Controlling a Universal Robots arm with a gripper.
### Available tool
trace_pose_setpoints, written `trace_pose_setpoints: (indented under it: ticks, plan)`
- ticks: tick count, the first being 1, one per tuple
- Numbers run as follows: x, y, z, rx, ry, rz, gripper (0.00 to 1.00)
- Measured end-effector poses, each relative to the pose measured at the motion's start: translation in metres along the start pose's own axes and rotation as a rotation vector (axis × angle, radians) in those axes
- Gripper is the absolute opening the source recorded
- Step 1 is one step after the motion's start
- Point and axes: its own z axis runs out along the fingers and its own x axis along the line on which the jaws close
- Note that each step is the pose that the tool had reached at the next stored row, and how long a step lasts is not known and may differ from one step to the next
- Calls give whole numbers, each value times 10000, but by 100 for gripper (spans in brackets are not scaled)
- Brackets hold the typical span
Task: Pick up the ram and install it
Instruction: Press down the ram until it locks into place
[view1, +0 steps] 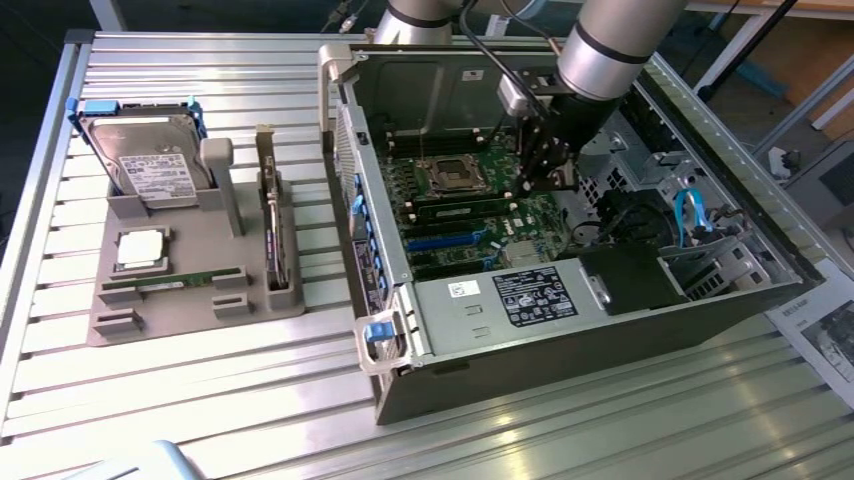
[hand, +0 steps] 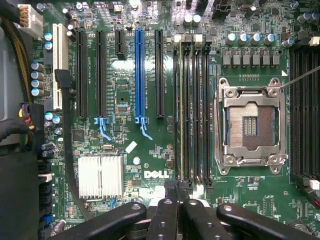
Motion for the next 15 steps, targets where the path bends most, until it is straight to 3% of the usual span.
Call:
trace_pose_setpoints:
  ticks: [15]
  plan:
    - [-36, -14, 73, 18, 1, 2, 10]
